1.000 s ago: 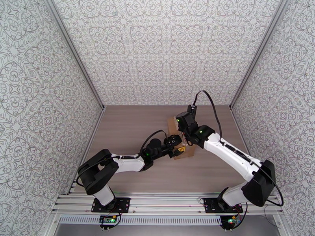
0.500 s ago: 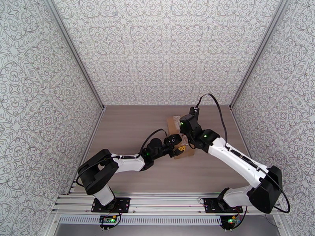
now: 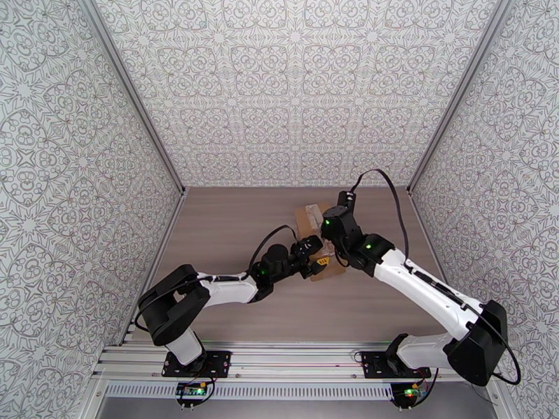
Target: Unpack the express box
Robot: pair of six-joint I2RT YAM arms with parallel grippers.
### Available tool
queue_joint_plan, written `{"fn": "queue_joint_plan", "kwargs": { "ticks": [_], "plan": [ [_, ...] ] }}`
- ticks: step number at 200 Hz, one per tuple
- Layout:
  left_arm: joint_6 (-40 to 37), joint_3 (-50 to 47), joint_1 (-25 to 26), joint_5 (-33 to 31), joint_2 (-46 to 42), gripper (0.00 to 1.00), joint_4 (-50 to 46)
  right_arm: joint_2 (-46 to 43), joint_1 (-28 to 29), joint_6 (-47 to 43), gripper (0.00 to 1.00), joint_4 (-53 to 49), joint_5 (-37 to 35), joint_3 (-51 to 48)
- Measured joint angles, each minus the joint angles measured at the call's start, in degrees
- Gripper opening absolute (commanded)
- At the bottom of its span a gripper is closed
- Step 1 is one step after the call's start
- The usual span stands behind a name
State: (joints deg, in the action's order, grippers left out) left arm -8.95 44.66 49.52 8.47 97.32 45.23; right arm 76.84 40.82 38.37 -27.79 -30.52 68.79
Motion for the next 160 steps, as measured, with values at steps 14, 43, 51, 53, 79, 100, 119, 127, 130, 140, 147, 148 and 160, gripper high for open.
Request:
{"fn": "queue_joint_plan", "kwargs": {
  "ticks": [14, 43, 51, 53, 79, 100, 119, 127, 130, 140, 147, 148, 160],
  "plan": [
    [0.2, 0.5, -0.1, -1.1, 0.3, 0.60, 0.0, -0.5, 0.1, -0.5, 0.00, -0.3, 0.8, -0.3],
    [0.4, 0.6, -0.1, -1.5, 0.5, 0.60, 0.0, -2.2, 0.1, -1.1, 0.00, 0.3, 1.4, -1.6],
    [0.5, 0.6, -0.1, -1.5, 0.5, 0.60, 0.0, -2.5, 0.1, -1.3, 0.00, 0.4, 1.6, -2.0],
    [0.5, 0.6, -0.1, -1.5, 0.5, 0.61, 0.0, -2.6, 0.1, -1.3, 0.00, 0.3, 1.7, -2.0],
    [0.8, 0.6, -0.1, -1.5, 0.5, 0.61, -0.1, -2.9, 0.1, -2.0, 0.00, 0.4, 2.1, -2.2],
    [1.1, 0.6, -0.1, -1.5, 0.5, 0.61, -0.1, -3.4, 0.1, -2.5, 0.00, 0.6, 2.3, -2.6],
    [1.4, 0.7, -0.1, -1.3, 0.5, 0.60, -0.1, -3.9, 0.1, -2.9, 0.00, 0.7, 2.5, -2.8],
    [1.5, 0.7, -0.1, -1.3, 0.5, 0.61, -0.1, -4.0, 0.1, -2.9, 0.00, 0.7, 2.6, -3.0],
    [1.5, 0.7, -0.1, -1.2, 0.5, 0.61, -0.1, -4.1, 0.1, -3.0, 0.00, 0.8, 2.6, -3.0],
    [1.5, 0.9, -0.1, -1.2, 0.5, 0.61, -0.4, -4.3, 0.1, -3.3, 0.00, 0.9, 2.7, -3.1],
    [1.5, 1.1, -0.1, -1.2, 0.5, 0.61, -0.8, -4.4, 0.1, -3.3, 0.00, 0.9, 2.7, -3.3],
    [1.5, 1.1, -0.1, -1.2, 0.5, 0.61, -0.9, -4.4, 0.1, -3.3, 0.00, 1.0, 2.7, -3.3],
    [1.5, 1.6, -0.1, -1.0, 0.5, 0.61, -1.8, -4.8, 0.1, -3.6, 0.00, 1.0, 2.7, -3.6]
  ]
}}
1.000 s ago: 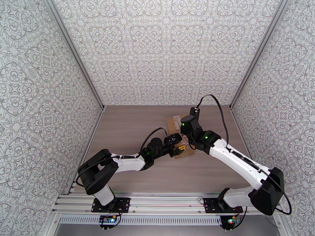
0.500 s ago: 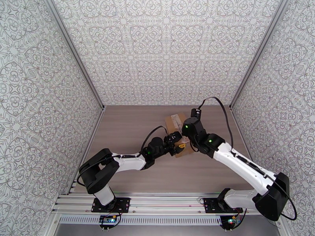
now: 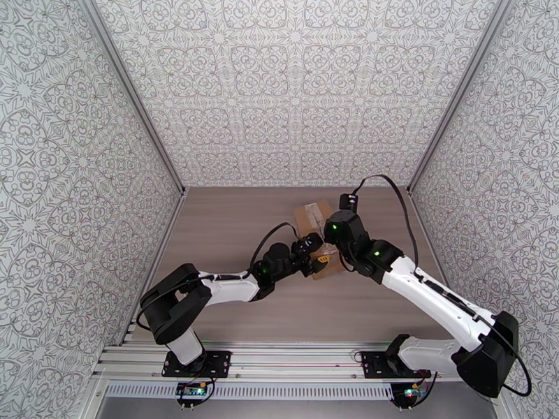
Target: Unpack the express box
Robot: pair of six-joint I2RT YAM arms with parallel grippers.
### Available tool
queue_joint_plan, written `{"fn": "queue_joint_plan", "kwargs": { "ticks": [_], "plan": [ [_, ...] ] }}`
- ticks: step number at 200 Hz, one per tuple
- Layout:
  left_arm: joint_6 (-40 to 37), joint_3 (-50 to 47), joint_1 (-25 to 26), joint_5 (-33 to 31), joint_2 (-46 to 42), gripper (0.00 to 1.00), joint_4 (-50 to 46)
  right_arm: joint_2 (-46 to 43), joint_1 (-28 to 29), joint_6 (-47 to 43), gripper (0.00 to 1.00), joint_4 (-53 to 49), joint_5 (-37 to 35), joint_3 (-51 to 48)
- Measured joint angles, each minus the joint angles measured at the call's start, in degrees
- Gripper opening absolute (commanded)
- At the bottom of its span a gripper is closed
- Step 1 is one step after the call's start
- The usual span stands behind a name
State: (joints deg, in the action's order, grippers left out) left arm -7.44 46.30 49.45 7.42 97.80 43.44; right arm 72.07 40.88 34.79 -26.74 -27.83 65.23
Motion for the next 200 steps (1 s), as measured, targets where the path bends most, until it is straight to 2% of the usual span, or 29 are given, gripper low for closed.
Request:
{"fn": "queue_joint_plan", "kwargs": {
  "ticks": [200],
  "plan": [
    [0.0, 4.3, -0.2, 0.0, 0.0, 0.61, -7.4, -4.2, 0.0, -2.9, 0.00, 0.3, 1.1, -2.4]
  ]
}}
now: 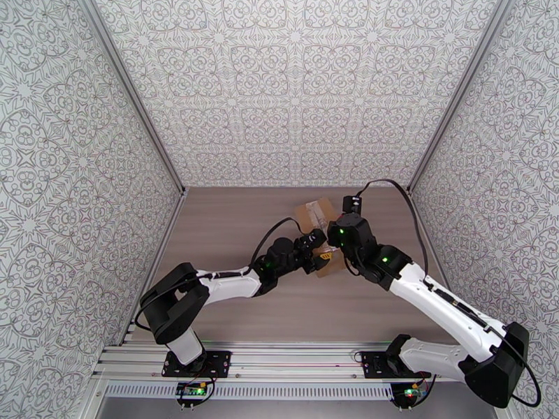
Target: Unpack the express box
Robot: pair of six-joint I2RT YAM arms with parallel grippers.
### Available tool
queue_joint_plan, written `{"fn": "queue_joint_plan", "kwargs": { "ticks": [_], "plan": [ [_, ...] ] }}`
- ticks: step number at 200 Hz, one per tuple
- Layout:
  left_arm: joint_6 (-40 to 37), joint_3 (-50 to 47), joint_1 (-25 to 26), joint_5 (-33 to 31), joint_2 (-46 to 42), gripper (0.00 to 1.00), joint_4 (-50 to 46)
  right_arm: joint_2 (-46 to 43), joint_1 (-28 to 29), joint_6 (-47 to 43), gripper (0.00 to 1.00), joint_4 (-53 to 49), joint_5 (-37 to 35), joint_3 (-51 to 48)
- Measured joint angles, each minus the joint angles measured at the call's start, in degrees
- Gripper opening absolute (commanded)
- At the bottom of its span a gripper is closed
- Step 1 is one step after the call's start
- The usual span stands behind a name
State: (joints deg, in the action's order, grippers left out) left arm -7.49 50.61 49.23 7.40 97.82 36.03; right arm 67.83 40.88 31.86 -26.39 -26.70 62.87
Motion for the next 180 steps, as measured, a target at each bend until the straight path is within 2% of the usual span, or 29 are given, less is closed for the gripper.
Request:
{"fn": "queue_joint_plan", "kwargs": {
  "ticks": [130, 140, 180],
  "plan": [
    [0.0, 5.8, -2.4, 0.7, 0.5, 0.62, -11.2, -3.0, 0.0, -1.3, 0.00, -0.6, 0.3, -2.4],
    [0.0, 5.9, -2.6, -2.0, 0.6, 0.61, -11.2, -3.3, 0.3, -1.3, 0.00, -2.4, 1.4, -2.4],
    [0.0, 6.3, -8.8, -13.0, 1.7, 0.62, -11.2, -4.0, 2.3, -0.5, 0.00, -11.9, 4.5, -2.6]
  ]
}}
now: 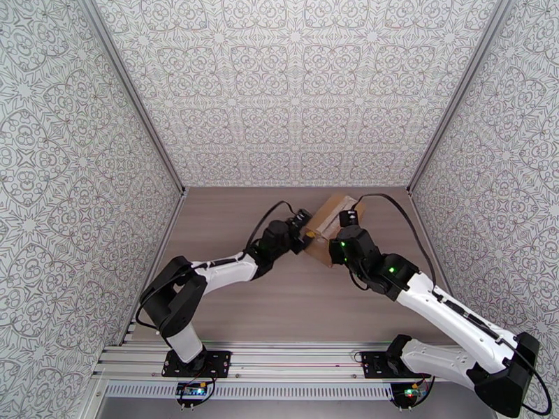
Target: Unpack the express box
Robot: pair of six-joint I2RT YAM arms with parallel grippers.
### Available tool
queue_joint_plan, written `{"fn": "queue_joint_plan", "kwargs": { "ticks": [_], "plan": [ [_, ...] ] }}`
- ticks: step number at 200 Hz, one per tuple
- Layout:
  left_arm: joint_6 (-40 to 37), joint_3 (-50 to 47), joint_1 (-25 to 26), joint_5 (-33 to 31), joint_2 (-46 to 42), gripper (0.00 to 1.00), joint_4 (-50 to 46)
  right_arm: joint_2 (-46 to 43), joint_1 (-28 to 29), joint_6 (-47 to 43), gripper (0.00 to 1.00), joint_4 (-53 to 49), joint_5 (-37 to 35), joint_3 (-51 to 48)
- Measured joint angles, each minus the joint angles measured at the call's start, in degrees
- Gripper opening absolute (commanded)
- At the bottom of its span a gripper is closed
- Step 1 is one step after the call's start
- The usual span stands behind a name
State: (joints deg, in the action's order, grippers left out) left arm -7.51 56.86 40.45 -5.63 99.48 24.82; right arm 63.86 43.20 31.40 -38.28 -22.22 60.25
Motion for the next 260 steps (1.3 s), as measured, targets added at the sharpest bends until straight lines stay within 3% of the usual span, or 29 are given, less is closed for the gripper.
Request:
{"fn": "queue_joint_plan", "kwargs": {
  "ticks": [54, 89, 160, 209, 260],
  "plan": [
    [-0.3, 0.0, 1.7, -2.6, 0.0, 0.66, 0.2, -0.3, -0.2, 1.4, 0.00, -2.7, 0.1, 0.2],
    [-0.7, -1.3, 1.4, -1.0, -2.7, 0.71, 0.2, -1.7, -3.4, 1.3, 0.00, -2.8, 0.3, 0.4],
    [-0.1, 0.6, -3.8, 9.1, -9.5, 0.75, -2.5, -2.7, -14.0, 0.1, 0.00, -0.3, 5.2, 0.4],
    [3.9, 19.7, -8.3, 18.0, 2.0, 0.75, -12.4, 1.1, -19.2, -1.5, 0.00, -1.9, 5.8, 5.9],
    [12.0, 22.6, -10.8, 30.1, 7.8, 0.76, -15.0, 11.5, -22.4, -7.6, 0.00, -4.2, -0.4, 13.5]
  ]
}}
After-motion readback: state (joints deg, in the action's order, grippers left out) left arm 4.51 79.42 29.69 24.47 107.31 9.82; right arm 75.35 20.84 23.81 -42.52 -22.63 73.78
